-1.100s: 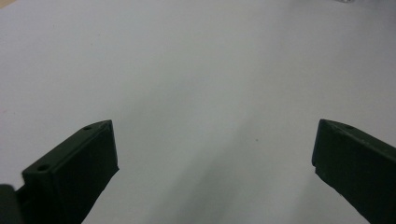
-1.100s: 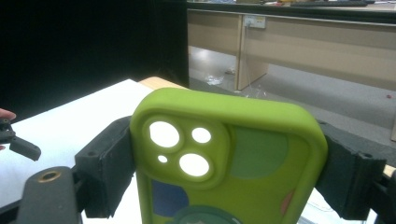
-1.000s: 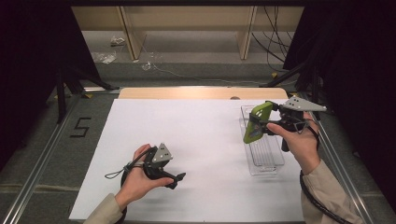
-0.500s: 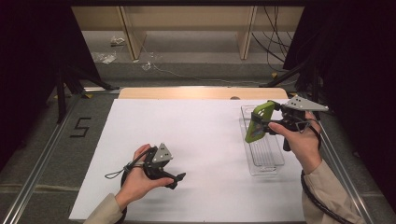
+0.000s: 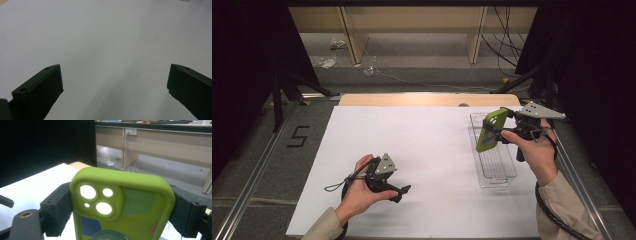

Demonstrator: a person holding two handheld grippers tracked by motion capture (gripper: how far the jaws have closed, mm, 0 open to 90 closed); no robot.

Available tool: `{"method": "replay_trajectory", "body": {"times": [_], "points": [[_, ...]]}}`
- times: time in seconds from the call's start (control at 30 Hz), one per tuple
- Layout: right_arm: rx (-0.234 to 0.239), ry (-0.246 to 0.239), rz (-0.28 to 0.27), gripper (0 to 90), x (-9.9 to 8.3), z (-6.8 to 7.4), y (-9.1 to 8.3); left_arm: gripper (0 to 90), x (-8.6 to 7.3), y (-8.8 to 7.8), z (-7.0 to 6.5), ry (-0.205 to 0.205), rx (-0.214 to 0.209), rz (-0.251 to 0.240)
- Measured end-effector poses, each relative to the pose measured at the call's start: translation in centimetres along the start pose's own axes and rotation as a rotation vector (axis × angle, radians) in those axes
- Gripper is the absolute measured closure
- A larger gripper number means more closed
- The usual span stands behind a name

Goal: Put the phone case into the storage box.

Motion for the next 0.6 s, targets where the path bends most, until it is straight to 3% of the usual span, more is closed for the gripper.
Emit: {"method": "replay_trajectory", "body": {"times": [0.6], "points": [[-0.026, 0.005, 0.002, 17.1, -0.14, -0.78, -0.25, 0.0, 0.03, -0.04, 0.03, 0.0, 0.002, -0.003]]}}
Point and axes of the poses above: each handheld gripper's, and its own axes: y roughly forward along the jaws, x roughly out of its top, z roughly to its left, the point moved 4 cm from there along y, roughly forward along the jaws
